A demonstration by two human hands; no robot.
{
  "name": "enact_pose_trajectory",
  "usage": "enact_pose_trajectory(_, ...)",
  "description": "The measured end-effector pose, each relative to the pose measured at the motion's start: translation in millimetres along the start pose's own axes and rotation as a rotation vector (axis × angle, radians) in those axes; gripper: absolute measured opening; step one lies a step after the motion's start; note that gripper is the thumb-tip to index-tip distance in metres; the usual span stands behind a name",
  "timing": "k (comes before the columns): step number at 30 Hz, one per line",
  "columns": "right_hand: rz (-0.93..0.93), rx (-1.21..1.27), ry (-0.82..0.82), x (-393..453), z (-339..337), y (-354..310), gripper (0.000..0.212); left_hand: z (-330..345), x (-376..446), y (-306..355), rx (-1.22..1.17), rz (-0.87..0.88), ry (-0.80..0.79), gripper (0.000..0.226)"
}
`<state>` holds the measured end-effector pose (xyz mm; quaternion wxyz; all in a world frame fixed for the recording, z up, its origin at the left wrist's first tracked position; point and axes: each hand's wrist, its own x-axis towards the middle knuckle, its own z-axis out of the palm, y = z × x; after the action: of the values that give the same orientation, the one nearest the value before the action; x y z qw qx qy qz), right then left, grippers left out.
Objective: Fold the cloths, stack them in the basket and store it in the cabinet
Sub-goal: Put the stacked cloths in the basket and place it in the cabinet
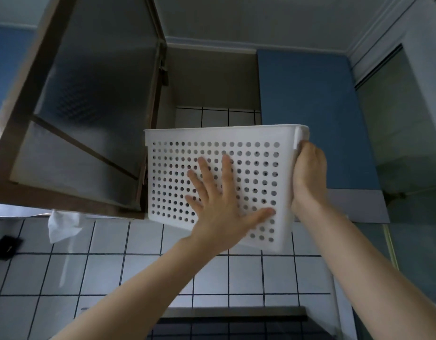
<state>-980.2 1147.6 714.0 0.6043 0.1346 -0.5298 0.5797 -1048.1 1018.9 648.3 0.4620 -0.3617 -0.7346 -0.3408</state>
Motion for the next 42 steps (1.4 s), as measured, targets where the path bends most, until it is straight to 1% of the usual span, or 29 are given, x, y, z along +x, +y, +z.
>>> enact_pose_trajectory(2, -0.086, -0.102, -0.045, -2, 4, -2, 0.018, -9, 9, -16, -0.075, 0.003, -0.025, 0.124)
enact_pose_trajectory(4, -0.169, -0.194, -0.111, -2, 13, 1, 0.019, -22, 19, -35, -0.184, -0.011, -0.067, 0.118)
enact_pose_trajectory(5, -0.186, -0.234, -0.149, -2, 17, 4, 0.025, -30, 24, -43, -0.273, -0.048, -0.079, 0.113)
enact_pose_trajectory(7, -0.210, -0.327, -0.189, -3, 24, 10, 0.050, -40, 29, -47, -0.498, -0.176, -0.080, 0.105)
enact_pose_trajectory(8, -0.235, -0.366, -0.199, -4, 26, 14, 0.056, -41, 28, -41, -0.567, -0.203, -0.070, 0.104)
enact_pose_trajectory(9, -0.268, -0.389, -0.199, -5, 27, 18, 0.058, -39, 25, -32, -0.571, -0.182, -0.055, 0.105)
enact_pose_trajectory(11, -0.286, -0.395, -0.183, -6, 25, 16, 0.056, -29, 18, -13, -0.442, -0.092, -0.035, 0.114)
enact_pose_trajectory(12, -0.282, -0.376, -0.163, -3, 22, 17, 0.053, -23, 16, -8, -0.374, -0.078, -0.022, 0.120)
enact_pose_trajectory(13, -0.276, -0.355, -0.133, -1, 18, 16, 0.050, -17, 15, -7, -0.332, -0.083, -0.003, 0.124)
enact_pose_trajectory(15, -0.273, -0.326, -0.020, 8, 6, 20, 0.050, -10, 17, -13, -0.312, -0.077, 0.038, 0.124)
enact_pose_trajectory(16, -0.242, -0.340, 0.036, 15, -1, 25, 0.052, -10, 20, -15, -0.316, -0.067, 0.053, 0.123)
enact_pose_trajectory(17, -0.167, -0.385, 0.068, 19, -6, 33, 0.053, -10, 22, -19, -0.317, -0.062, 0.066, 0.122)
enact_pose_trajectory(18, -0.052, -0.442, 0.075, 22, -9, 43, 0.056, -11, 24, -20, -0.317, -0.056, 0.075, 0.121)
enact_pose_trajectory(20, 0.181, -0.469, 0.017, 25, -13, 61, 0.064, -17, 26, -25, -0.340, -0.066, 0.086, 0.120)
enact_pose_trajectory(21, 0.244, -0.431, -0.017, 24, -14, 68, 0.066, -21, 27, -28, -0.376, -0.080, 0.085, 0.121)
enact_pose_trajectory(22, 0.266, -0.394, -0.047, 24, -14, 72, 0.066, -26, 29, -33, -0.425, -0.095, 0.080, 0.121)
enact_pose_trajectory(25, 0.212, -0.325, -0.107, 20, -11, 72, 0.052, -39, 29, -44, -0.548, -0.150, 0.050, 0.115)
enact_pose_trajectory(27, 0.144, -0.318, -0.121, 15, -4, 70, 0.042, -46, 29, -52, -0.657, -0.175, 0.062, 0.102)
enact_pose_trajectory(30, -0.075, -0.373, -0.104, 5, 7, 68, 0.043, -60, 27, -62, -0.768, -0.222, 0.162, 0.071)
enact_pose_trajectory(32, -0.197, -0.399, -0.112, -3, 15, 63, 0.042, -68, 26, -68, -0.812, -0.257, 0.256, 0.057)
enact_pose_trajectory(33, -0.216, -0.404, -0.124, -6, 19, 61, 0.041, -70, 27, -71, -0.813, -0.275, 0.301, 0.053)
enact_pose_trajectory(35, -0.240, -0.409, -0.133, -10, 24, 61, 0.041, -71, 26, -74, -0.731, -0.267, 0.359, 0.048)
enact_pose_trajectory(38, -0.336, -0.396, -0.108, -17, 29, 64, 0.038, -66, 21, -72, -0.430, -0.150, 0.492, 0.048)
enact_pose_trajectory(39, -0.363, -0.392, -0.106, -17, 30, 67, 0.038, -65, 18, -72, -0.256, -0.072, 0.557, 0.049)
enact_pose_trajectory(40, -0.376, -0.384, -0.113, -17, 31, 70, 0.038, -63, 15, -71, -0.025, 0.017, 0.602, 0.049)
enact_pose_trajectory(41, -0.377, -0.374, -0.122, -17, 31, 72, 0.038, -59, 13, -71, 0.217, 0.120, 0.618, 0.049)
enact_pose_trajectory(42, -0.375, -0.366, -0.128, -15, 31, 74, 0.039, -54, 10, -69, 0.401, 0.229, 0.596, 0.048)
